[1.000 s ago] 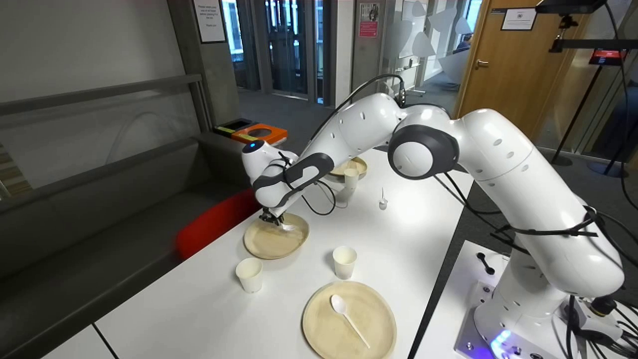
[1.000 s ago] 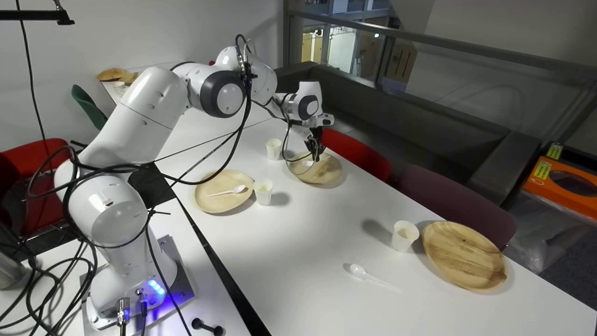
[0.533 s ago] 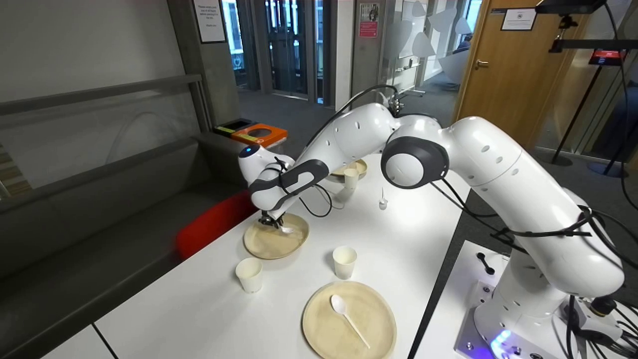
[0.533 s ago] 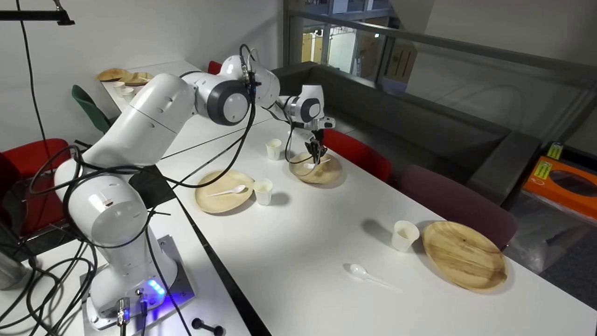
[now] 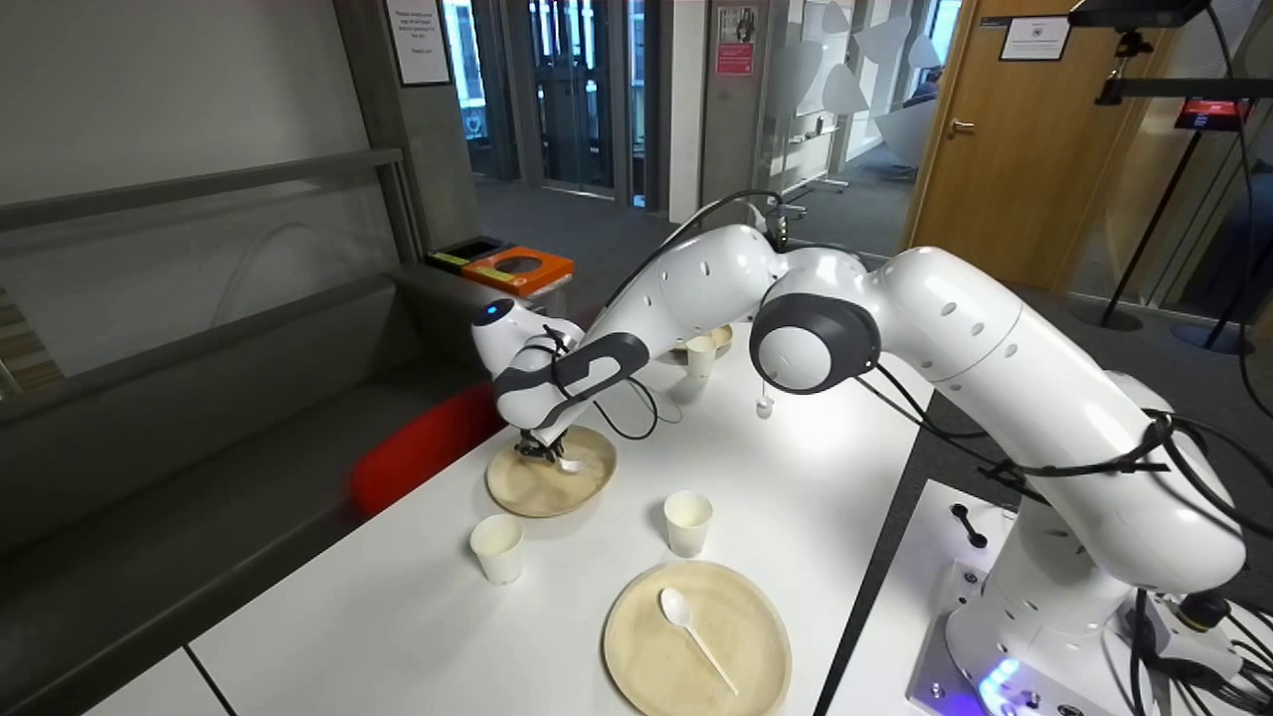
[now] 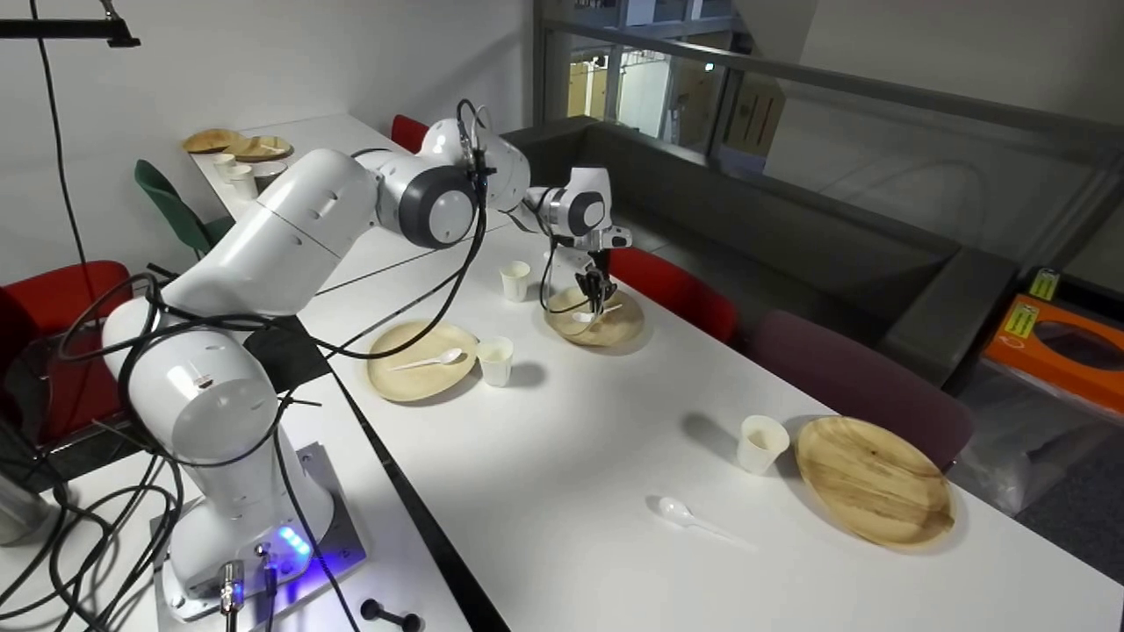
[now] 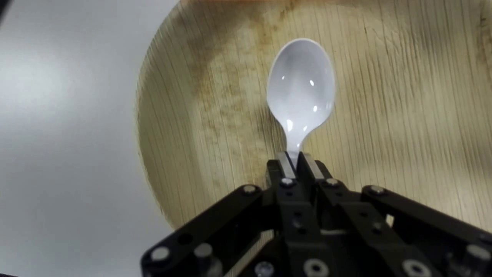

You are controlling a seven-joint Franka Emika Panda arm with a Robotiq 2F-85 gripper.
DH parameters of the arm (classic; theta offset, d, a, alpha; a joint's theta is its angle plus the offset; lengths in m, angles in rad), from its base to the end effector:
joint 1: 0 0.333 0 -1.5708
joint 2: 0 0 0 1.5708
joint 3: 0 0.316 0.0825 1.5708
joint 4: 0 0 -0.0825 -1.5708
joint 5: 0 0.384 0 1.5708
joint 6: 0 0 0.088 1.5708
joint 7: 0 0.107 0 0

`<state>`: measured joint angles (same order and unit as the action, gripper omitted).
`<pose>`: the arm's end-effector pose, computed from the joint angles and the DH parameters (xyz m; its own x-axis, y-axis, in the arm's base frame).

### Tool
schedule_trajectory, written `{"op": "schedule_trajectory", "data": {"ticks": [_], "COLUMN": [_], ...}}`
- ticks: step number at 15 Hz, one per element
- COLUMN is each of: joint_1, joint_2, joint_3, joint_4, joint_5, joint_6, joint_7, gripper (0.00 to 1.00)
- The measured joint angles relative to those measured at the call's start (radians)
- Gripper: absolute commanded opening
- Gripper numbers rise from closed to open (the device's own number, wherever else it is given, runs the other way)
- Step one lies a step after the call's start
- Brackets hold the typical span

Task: Put one spoon on the left plate

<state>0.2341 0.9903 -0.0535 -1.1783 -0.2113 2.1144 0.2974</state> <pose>0.7436 0.1375 0.1797 0.9998 0.0207 -0.0013 0.0204 -0.9736 0.2273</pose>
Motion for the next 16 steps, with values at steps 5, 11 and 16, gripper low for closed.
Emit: {"op": "schedule_trajectory", "data": {"ticks": [5,11,16], "joint_1": [0.0,0.001,0.001], "joint_2": [0.027,0.051,0.063], "joint_3": [0.0,0.0,0.0], "joint_4": [0.028,0.06,0.086], "joint_5": [0.0,0.0,0.0], "joint_6": [-0.006,-0.034,-0.063], "joint_7": [0.0,0.0,-0.001], "gripper": [0.1,0.11,0.35]}}
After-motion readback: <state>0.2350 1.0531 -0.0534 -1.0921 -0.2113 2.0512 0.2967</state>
